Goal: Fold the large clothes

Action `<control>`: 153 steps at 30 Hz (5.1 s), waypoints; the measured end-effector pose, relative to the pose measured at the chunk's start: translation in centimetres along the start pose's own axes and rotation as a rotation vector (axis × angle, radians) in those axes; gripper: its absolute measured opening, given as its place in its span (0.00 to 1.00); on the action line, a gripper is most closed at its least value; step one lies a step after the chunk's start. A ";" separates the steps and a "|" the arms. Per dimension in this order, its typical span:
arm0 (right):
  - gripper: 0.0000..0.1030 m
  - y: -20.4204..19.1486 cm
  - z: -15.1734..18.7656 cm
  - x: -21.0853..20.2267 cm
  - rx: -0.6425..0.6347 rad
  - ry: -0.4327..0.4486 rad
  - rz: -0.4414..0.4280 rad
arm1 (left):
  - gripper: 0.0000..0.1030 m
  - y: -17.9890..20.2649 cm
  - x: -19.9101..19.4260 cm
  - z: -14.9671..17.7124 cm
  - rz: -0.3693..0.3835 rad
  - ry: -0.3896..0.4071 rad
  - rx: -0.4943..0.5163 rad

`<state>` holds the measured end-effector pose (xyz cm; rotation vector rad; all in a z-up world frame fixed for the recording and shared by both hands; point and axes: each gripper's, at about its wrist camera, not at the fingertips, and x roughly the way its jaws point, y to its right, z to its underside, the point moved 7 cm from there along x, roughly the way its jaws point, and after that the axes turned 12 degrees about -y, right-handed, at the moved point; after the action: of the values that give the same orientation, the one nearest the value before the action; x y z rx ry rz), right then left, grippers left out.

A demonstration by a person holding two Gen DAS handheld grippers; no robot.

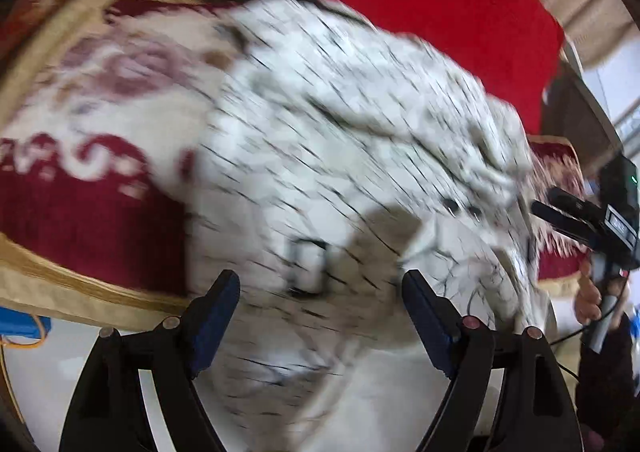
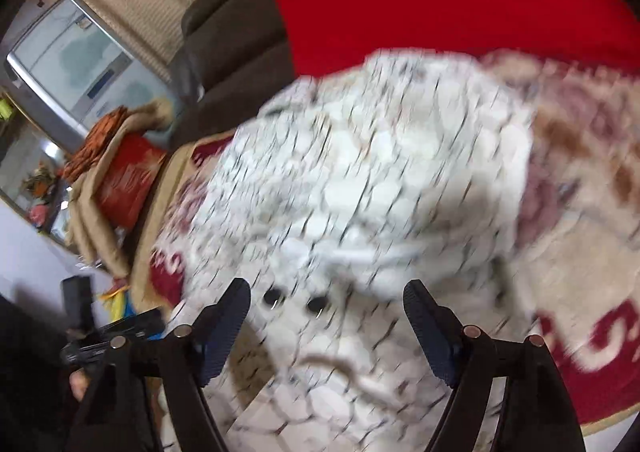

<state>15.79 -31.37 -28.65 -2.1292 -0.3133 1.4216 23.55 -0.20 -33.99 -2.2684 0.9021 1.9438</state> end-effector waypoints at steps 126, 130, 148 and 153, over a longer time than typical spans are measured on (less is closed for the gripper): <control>0.10 2.5 15.7 -7.2 0.159 -0.103 -0.347 | 0.43 -5.1 4.1 16.7 0.767 -0.029 -0.196; 0.10 2.4 15.3 -7.6 0.157 -0.082 -0.354 | 0.03 -3.8 2.5 15.8 0.749 0.012 -0.165; 0.10 3.9 0.8 -11.4 0.168 0.167 -0.381 | 0.04 -1.2 -13.3 -6.8 0.592 0.308 -0.023; 0.10 11.1 -8.6 -12.8 0.348 0.324 -0.373 | 0.07 -5.1 -10.7 -18.8 0.540 0.282 -0.171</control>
<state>17.07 -49.26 -22.55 -1.8551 -0.2927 0.8352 42.07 1.33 -21.82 -2.6569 1.5784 1.9629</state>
